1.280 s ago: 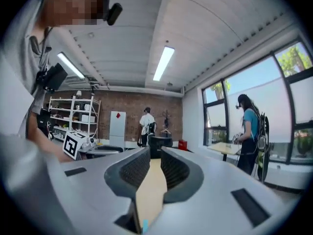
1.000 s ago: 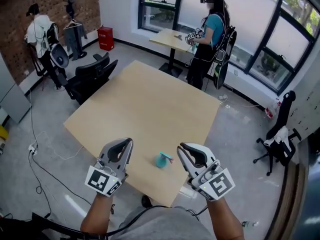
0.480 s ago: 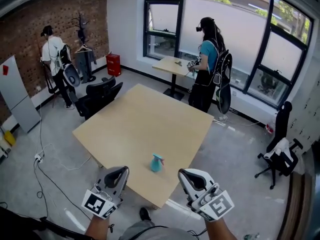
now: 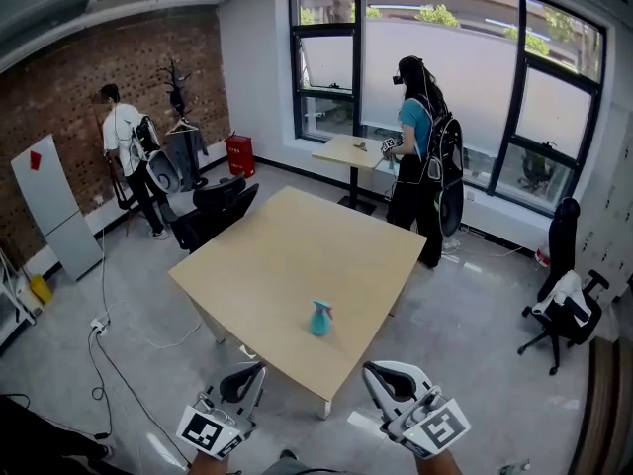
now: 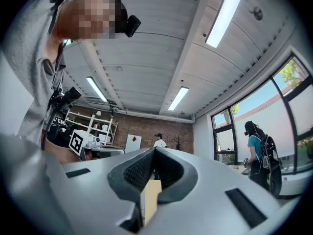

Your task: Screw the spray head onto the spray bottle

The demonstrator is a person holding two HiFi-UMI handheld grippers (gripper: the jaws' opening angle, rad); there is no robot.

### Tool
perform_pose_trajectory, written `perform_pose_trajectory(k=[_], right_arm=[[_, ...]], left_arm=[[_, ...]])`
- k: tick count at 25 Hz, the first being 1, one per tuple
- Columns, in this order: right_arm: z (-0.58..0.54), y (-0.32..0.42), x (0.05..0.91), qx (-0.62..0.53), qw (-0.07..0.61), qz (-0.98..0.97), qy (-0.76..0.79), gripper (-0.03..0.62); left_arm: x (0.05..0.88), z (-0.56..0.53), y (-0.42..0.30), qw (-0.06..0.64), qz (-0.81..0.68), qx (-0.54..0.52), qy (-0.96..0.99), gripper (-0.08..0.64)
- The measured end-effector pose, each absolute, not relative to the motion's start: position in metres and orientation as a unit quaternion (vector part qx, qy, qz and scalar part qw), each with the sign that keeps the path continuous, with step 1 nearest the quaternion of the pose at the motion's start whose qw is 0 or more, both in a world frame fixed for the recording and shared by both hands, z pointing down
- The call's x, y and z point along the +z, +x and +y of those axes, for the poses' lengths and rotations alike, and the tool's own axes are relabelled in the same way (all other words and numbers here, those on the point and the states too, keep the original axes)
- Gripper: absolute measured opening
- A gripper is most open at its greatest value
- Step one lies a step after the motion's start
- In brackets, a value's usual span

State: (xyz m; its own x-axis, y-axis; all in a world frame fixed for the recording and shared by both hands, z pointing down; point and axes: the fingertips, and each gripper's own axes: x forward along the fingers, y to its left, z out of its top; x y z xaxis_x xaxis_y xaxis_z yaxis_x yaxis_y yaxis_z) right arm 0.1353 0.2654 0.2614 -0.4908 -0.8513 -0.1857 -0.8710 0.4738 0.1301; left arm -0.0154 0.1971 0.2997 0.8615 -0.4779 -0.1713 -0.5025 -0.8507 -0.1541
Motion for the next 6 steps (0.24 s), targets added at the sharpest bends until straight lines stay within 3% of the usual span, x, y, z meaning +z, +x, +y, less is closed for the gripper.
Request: perform_pose_trajectory(k=[6], right_arm=[[0.306, 0.117, 0.246, 0.109, 0.051, 0.848, -0.516, 0.008]], left_arm=[[0.287, 0.233, -0.044, 0.096, 0.251, 0.068, -0.961, 0.005]])
